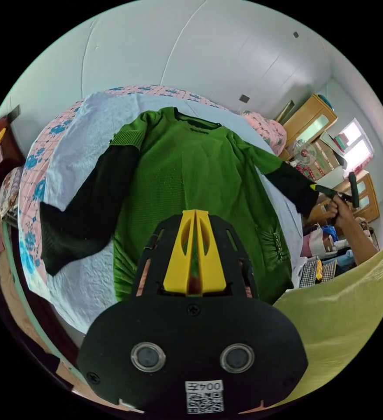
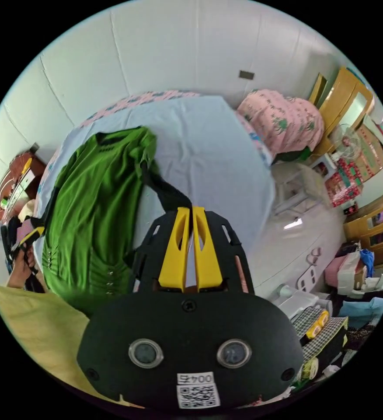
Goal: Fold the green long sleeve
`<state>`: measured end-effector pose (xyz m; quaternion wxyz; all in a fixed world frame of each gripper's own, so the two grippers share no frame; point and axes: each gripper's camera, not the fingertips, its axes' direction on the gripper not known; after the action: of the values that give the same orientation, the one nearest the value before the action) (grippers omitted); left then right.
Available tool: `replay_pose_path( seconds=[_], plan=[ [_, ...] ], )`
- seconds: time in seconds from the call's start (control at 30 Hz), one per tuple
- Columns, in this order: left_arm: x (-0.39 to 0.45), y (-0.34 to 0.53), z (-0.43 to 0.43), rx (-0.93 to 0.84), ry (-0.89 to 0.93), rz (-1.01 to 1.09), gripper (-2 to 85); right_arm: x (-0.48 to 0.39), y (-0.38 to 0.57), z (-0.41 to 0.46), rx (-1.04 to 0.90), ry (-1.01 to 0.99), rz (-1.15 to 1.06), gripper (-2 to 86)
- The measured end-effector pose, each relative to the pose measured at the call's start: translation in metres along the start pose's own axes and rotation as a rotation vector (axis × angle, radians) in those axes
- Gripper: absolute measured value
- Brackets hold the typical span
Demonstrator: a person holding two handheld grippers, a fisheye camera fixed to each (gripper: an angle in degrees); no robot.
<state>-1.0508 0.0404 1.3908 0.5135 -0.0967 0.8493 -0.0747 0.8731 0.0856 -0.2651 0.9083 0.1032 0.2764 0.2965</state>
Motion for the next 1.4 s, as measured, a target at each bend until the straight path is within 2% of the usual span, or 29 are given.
replay_pose_path(
  seconds=[0.13,0.23,0.4,0.47,0.53,0.63,0.7,0.73,0.8,0.9,1.0,1.17,1.4],
  plan=[
    [0.026,0.013,0.005,-0.011,-0.049,-0.044,0.7,0.083,-0.049,-0.029,0.065,0.078,0.032,-0.3],
    [0.048,0.023,0.010,-0.018,-0.067,-0.097,0.8,0.135,-0.094,-0.019,0.029,0.086,0.019,0.1],
    [0.097,0.033,0.024,-0.048,-0.094,-0.139,1.1,0.187,-0.148,0.060,-0.216,0.043,0.029,4.8],
    [0.117,0.035,0.028,-0.058,-0.088,-0.128,1.3,0.199,-0.151,0.075,-0.236,0.065,0.077,7.7],
    [0.136,0.035,0.033,-0.065,-0.084,-0.112,1.8,0.212,-0.149,0.074,-0.206,0.054,0.161,9.9],
    [0.167,0.034,0.045,-0.071,-0.030,-0.066,3.3,0.217,-0.125,0.036,0.019,-0.012,0.187,9.5],
    [0.195,0.030,0.064,-0.091,0.056,-0.020,5.5,0.190,-0.091,0.019,0.091,-0.187,0.060,6.8],
    [0.203,0.028,0.069,-0.095,0.080,-0.008,6.1,0.181,-0.083,0.020,0.069,-0.254,0.020,6.8],
    [0.242,0.017,0.096,-0.153,0.145,0.087,7.8,0.140,-0.049,0.041,-0.078,-0.549,-0.114,7.4],
    [0.290,0.003,0.125,-0.209,0.136,0.213,9.3,0.105,-0.020,0.072,-0.231,-0.687,-0.169,7.9],
    [0.330,-0.004,0.150,-0.252,0.067,0.297,10.8,0.100,-0.012,0.099,-0.326,-0.817,-0.104,8.2],
    [0.376,0.010,0.181,-0.297,-0.120,0.459,12.7,0.098,-0.004,0.123,-0.403,-0.852,-0.088,8.9],
    [0.402,0.021,0.203,-0.340,-0.222,0.547,12.7,0.113,0.023,0.143,-0.413,-0.934,-0.050,9.8]
  ],
)
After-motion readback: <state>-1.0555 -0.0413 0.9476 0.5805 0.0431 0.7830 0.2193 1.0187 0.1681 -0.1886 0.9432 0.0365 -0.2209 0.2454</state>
